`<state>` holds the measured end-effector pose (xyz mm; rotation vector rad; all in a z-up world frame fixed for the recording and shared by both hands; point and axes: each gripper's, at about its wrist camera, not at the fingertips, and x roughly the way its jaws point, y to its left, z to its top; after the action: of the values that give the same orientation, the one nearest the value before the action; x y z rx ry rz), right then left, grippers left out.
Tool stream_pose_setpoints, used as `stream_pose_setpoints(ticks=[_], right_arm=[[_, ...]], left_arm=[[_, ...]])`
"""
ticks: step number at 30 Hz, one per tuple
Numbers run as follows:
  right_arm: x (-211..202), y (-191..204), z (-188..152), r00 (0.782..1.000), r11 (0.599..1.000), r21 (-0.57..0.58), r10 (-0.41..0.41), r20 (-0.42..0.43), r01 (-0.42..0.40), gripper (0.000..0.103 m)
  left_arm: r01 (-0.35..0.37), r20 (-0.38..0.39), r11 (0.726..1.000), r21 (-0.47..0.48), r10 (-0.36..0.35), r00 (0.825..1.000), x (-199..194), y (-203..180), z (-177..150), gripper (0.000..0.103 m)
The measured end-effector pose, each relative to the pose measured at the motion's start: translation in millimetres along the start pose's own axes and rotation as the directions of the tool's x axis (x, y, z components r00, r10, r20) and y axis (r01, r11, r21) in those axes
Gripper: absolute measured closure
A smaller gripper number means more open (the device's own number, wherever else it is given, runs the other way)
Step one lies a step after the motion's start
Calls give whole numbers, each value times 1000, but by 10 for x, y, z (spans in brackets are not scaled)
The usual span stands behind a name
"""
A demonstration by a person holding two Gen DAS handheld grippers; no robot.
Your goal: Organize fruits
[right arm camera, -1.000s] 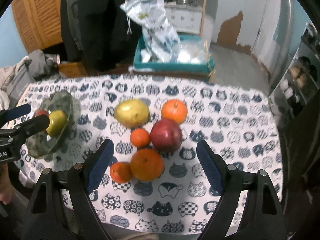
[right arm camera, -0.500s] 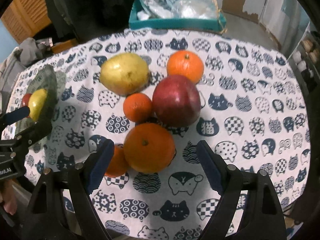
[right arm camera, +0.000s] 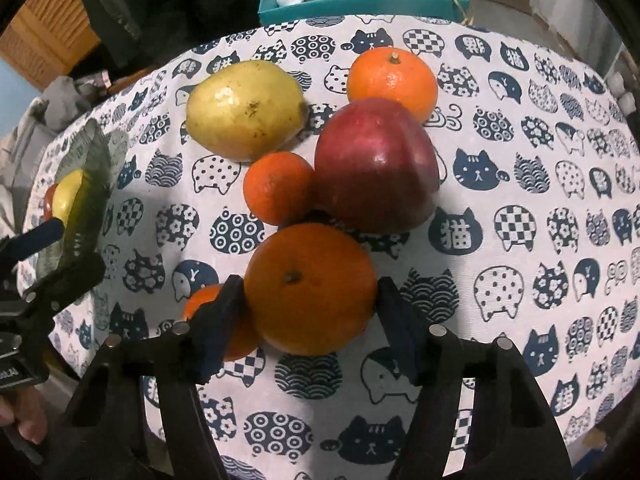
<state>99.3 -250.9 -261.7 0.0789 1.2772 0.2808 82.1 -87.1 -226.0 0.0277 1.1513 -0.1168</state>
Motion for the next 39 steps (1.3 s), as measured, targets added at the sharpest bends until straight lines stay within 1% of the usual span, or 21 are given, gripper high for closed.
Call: stream_pose_setpoints(ticks=[2, 6, 9, 13, 18, 21, 22, 25, 26, 30, 34, 39], right_arm=[[-30, -1, -10, 1000, 1000, -4, -25, 11, 25, 37], [-125, -116, -13, 999, 999, 28, -25, 22, 24, 37], [-171, -203, -25, 998, 998, 39, -57, 24, 56, 37], [-268, -338, -44, 997, 996, 65, -71, 34, 68, 37], [-330, -491, -92, 992, 989, 85, -121, 39, 117, 37], [-249, -580, -133, 993, 988, 101, -120, 6, 118, 37], [-217, -602, -153, 993, 988, 103, -114, -5, 114, 35], [-233, -619, -157, 995, 990, 99, -105, 3, 104, 35], [-238, -625, -164, 995, 990, 94, -103, 2, 103, 33], [-128, -560, -160, 993, 991, 66, -116, -27, 118, 33], [-93, -582, -153, 994, 992, 69, -105, -22, 106, 33], [-95, -597, -145, 995, 992, 80, -95, -4, 95, 36]], left_arm=[[4, 1, 1000, 4, -4, 1000, -5, -17, 2, 10], [18, 3, 1000, 10, -18, 1000, -5, -73, 9, 10], [28, -7, 999, 19, -28, 1000, 35, -137, 16, 10], [45, -20, 999, 27, -45, 999, 88, -236, 18, 10], [100, -54, 994, 37, -98, 994, 162, -402, 2, 10], [111, -71, 993, 44, -108, 992, 223, -500, -8, 10], [112, -76, 993, 46, -109, 991, 243, -528, -10, 10], [120, -93, 991, 51, -115, 989, 311, -611, -26, 10], [124, -99, 991, 52, -119, 988, 332, -637, -31, 10], [137, -122, 989, 61, -129, 984, 405, -728, -69, 10], [143, -140, 987, 71, -132, 981, 466, -789, -98, 10], [147, -153, 985, 85, -133, 979, 537, -834, -111, 11]])
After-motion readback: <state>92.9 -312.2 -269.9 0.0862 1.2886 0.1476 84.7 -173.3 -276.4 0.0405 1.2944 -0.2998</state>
